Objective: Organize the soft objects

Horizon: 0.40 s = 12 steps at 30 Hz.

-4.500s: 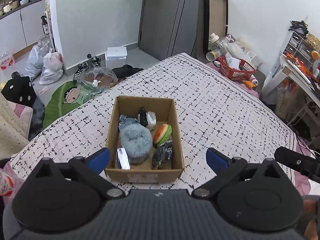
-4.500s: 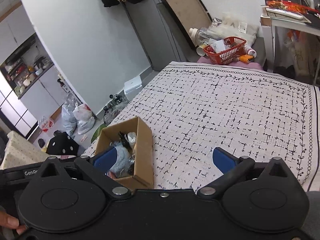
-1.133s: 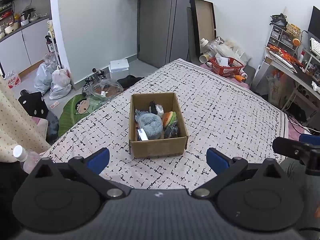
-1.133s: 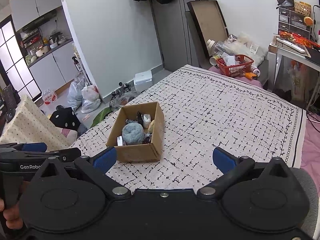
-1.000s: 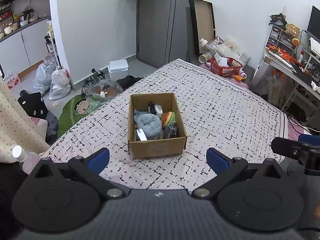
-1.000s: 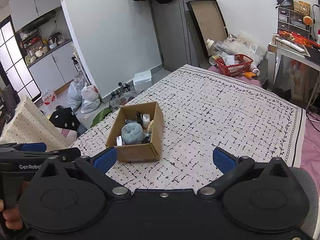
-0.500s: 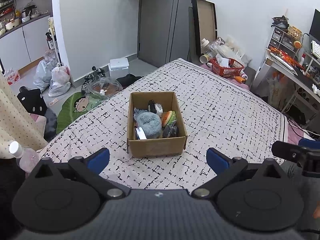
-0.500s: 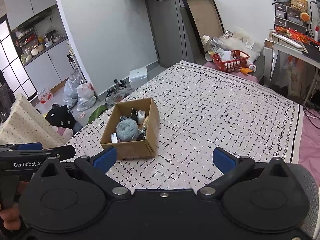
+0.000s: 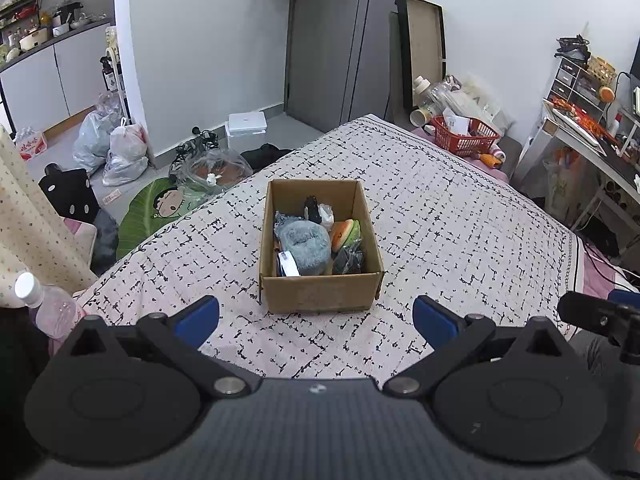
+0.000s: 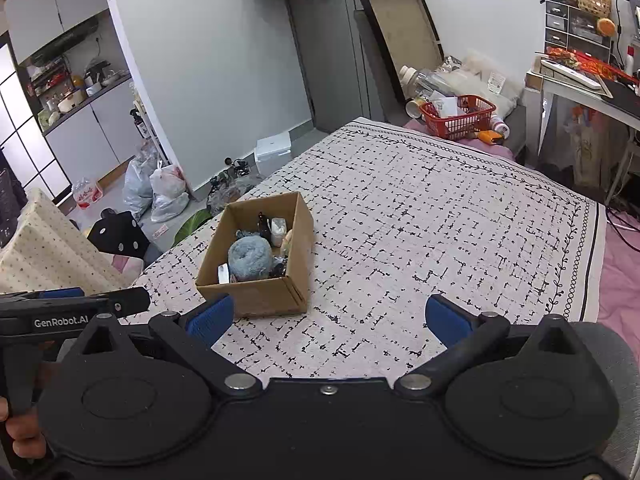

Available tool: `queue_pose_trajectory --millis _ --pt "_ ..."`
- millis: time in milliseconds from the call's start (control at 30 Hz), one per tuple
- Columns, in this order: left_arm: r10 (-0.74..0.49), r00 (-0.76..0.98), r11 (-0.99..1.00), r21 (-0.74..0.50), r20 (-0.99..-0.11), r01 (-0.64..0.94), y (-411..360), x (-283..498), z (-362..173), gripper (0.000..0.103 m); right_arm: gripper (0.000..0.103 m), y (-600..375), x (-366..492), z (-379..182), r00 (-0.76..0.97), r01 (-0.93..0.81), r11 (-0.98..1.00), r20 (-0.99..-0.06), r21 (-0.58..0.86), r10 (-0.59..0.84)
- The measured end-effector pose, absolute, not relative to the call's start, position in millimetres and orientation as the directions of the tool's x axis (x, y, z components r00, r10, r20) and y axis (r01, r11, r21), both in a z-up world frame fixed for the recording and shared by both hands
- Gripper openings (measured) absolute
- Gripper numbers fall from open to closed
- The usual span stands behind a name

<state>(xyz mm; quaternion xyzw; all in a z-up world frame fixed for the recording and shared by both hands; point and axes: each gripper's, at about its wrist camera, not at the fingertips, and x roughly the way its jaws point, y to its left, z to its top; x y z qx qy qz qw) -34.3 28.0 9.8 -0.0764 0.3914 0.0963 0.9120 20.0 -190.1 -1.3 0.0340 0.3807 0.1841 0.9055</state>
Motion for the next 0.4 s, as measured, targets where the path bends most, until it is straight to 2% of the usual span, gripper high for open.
queue_pose_trajectory --millis 400 --pt "0.118 0.696 0.973 -0.059 -0.709 -0.225 22.7 -32.7 8.8 0.102 0.103 -193.7 23.6 -6.9 0.645 -0.289 0.934 -0.679 0.208 0.351"
